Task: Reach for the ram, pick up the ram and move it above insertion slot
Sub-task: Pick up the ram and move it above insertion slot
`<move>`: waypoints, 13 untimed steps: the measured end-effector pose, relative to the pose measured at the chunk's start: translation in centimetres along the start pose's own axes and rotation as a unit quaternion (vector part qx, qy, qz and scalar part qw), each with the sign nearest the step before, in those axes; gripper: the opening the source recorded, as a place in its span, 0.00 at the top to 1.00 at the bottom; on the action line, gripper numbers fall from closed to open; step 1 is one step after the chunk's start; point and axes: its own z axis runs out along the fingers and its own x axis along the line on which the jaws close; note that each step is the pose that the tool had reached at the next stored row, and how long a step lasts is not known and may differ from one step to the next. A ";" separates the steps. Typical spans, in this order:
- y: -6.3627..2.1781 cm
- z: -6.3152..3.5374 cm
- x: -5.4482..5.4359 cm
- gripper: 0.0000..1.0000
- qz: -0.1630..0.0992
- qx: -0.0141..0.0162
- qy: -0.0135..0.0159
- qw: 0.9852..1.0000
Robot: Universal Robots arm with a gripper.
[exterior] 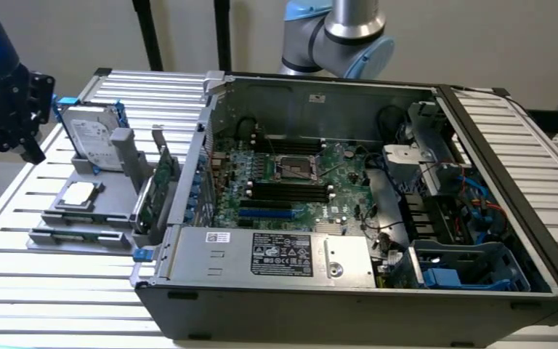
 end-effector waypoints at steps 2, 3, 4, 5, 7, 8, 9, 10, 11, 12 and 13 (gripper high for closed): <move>0.00 0.01 0.0 0.89 -0.018 0.000 0.001 1.000; 0.00 0.02 0.0 0.89 -0.027 0.000 0.001 1.000; 0.00 0.02 0.0 0.89 -0.036 0.000 0.002 0.999; 0.00 0.03 0.0 0.89 -0.045 0.000 0.002 0.999; 0.00 0.04 0.0 0.89 -0.064 0.000 0.003 0.998; 0.00 0.04 0.0 0.89 -0.073 0.001 0.003 0.997; 0.00 0.04 0.0 0.89 -0.081 0.001 0.003 0.997; 0.00 0.04 0.0 0.89 -0.087 0.001 0.004 0.996; 0.00 0.04 0.0 0.89 -0.090 0.001 0.004 0.996; 0.00 0.04 0.0 0.89 -0.091 0.001 0.003 0.996; 0.00 0.03 0.0 0.89 -0.091 0.001 0.003 0.996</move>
